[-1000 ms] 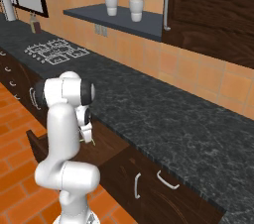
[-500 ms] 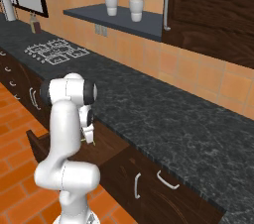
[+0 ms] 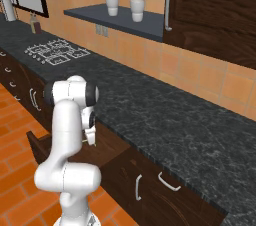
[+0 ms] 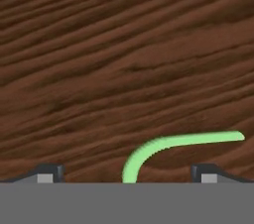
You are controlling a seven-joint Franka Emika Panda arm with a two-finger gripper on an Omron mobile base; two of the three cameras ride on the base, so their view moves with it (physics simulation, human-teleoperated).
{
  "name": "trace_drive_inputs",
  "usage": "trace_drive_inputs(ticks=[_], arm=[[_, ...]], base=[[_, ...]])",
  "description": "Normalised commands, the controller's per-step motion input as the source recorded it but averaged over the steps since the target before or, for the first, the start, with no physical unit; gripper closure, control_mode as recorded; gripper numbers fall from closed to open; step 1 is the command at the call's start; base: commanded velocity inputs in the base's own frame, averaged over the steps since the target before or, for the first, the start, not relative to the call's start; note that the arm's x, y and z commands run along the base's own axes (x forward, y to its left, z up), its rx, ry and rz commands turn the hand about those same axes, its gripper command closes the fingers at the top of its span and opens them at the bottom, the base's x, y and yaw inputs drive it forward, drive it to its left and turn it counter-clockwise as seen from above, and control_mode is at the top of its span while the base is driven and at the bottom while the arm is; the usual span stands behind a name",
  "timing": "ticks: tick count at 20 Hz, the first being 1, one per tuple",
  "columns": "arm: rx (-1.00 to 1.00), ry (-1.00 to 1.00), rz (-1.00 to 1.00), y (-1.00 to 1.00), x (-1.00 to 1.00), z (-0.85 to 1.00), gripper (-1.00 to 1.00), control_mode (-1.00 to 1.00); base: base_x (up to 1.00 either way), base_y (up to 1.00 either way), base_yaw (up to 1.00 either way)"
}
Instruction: Take a straw from the drawer in front and place it inside the glass cup on the dining counter.
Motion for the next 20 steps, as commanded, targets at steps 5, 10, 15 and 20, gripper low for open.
trace_drive_inputs(ticks=[5,10,15,20], arm=[[0.0,0.0,-0.03,0.0,0.11,-0.15,-1.0,-1.0],[0.0,-0.01,-0.01,0.01,0.03,-0.18,-1.0,-1.0],[0.0,-0.03,0.0,0.0,0.0,-0.09,1.0,-1.0],[0.0,0.0,0.0,0.0,0.0,0.0,1.0,-1.0]], base=[[0.0,0.0,0.0],[0.0,0.0,0.0],[0.0,0.0,0.0],[0.0,0.0,0.0]])
